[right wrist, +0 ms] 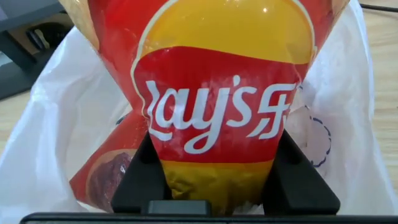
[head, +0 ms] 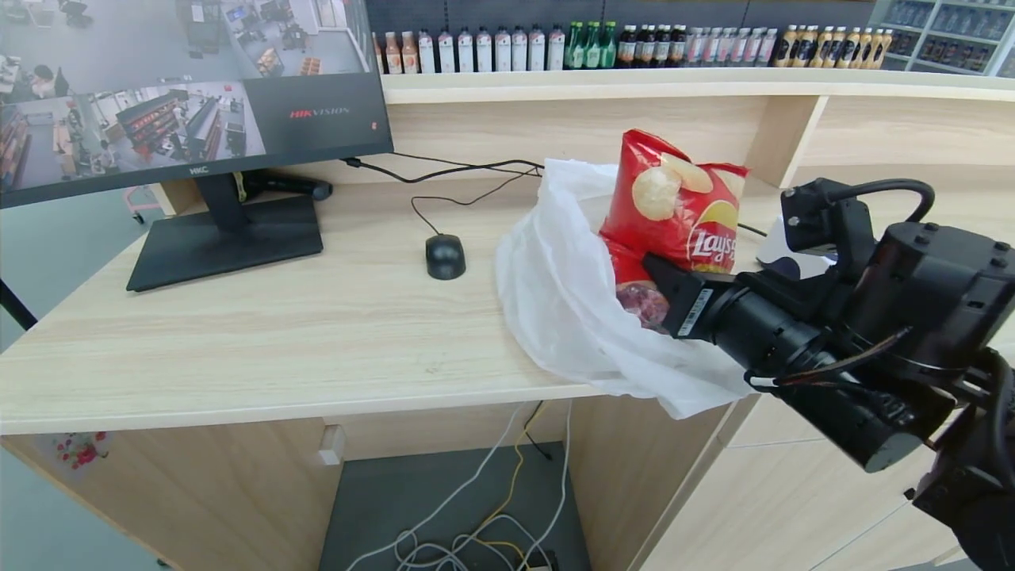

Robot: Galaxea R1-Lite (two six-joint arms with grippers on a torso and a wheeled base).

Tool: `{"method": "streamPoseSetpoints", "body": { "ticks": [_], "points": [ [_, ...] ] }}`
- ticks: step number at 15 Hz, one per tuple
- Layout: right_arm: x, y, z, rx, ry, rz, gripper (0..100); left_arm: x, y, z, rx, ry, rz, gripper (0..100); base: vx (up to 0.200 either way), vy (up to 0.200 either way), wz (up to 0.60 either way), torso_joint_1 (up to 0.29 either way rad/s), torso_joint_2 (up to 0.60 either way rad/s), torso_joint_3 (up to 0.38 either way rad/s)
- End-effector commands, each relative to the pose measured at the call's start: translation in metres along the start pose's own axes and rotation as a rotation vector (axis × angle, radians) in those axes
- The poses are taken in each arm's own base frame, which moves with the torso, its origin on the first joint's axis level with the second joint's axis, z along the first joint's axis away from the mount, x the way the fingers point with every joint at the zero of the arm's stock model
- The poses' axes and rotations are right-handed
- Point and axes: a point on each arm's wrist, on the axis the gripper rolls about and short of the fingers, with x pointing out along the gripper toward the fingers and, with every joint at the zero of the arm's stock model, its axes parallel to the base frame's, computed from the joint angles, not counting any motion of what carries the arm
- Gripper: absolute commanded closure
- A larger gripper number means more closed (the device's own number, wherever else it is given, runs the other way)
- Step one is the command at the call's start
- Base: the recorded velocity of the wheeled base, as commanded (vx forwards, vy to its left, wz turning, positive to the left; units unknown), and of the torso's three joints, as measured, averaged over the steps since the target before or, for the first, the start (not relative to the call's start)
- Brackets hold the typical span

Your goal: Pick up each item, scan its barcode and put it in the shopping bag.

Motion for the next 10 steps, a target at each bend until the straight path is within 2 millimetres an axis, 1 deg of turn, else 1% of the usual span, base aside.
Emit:
{"method": "streamPoseSetpoints", "body": {
  "ticks": [1,5,10],
  "points": [
    [0.006,-0.004,-0.004,-0.005,0.005,-0.019,100,0.000,0.000,0.000,0.000,0.000,-0.001,0,0.000,0.000,0.00,0.000,0.00,0.000],
    [0.013,-0.007,-0.010,-0.009,0.016,-0.034,100,0.000,0.000,0.000,0.000,0.000,0.001,0,0.000,0.000,0.00,0.000,0.00,0.000],
    [0.028,-0.001,0.001,0.018,-0.039,-0.013,100,0.000,0.000,0.000,0.000,0.000,0.001,0,0.000,0.000,0.00,0.000,0.00,0.000]
  ]
}}
